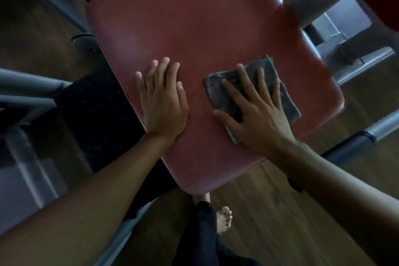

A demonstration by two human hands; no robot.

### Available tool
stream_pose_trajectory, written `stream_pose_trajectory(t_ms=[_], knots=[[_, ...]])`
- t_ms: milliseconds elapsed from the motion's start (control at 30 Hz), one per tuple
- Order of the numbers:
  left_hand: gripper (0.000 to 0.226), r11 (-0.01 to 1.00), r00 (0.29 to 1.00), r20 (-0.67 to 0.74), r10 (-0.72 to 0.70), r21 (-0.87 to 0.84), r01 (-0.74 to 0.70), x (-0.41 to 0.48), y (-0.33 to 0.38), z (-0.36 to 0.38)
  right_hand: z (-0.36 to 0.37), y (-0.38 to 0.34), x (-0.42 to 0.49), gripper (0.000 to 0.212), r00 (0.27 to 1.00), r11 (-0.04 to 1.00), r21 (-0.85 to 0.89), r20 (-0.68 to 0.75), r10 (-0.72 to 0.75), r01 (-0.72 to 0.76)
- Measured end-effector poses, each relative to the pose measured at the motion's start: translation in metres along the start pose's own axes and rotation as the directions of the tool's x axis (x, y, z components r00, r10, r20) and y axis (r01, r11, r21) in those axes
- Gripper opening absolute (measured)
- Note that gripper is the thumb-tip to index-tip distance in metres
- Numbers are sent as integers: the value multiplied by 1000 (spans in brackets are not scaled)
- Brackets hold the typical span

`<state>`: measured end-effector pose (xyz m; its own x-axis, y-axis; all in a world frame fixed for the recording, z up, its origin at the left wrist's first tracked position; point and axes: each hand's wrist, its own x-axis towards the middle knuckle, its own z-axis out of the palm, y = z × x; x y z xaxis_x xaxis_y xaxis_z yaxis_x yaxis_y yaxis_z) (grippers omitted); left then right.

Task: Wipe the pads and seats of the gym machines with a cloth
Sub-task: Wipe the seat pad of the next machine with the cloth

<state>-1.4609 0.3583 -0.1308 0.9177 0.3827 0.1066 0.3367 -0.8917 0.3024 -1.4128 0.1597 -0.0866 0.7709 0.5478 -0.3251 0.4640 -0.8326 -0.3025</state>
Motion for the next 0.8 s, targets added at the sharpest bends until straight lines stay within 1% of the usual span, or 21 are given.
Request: stream_pose_trajectory(t_ms=[100,233,333,567,667,800], knots=[[43,1000,1000,8,15,3,-16,0,-1,1,10,10,1,80,1000,993,-120,-9,-21,20],[43,1000,1000,-6,12,22,-12,0,-2,2,18,10,3,81,998,984,-177,-64,-25,13],[43,1000,1000,-16,12,19,-11,-1,-2,2,19,10,3,82,997,985,-175,-75,-14,0],[43,1000,1000,-14,-4,4,4,0,-2,1,12,18,8,85,999,980,-195,-32,-40,33],[44,1000,1000,4,-2,-17,2,-2,-3,0,15,18,10,82,998,980,-195,-44,-49,40],[46,998,999,6,-42,-51,43,-13,3,1,20,21,8,76,992,979,-189,-91,-93,74]])
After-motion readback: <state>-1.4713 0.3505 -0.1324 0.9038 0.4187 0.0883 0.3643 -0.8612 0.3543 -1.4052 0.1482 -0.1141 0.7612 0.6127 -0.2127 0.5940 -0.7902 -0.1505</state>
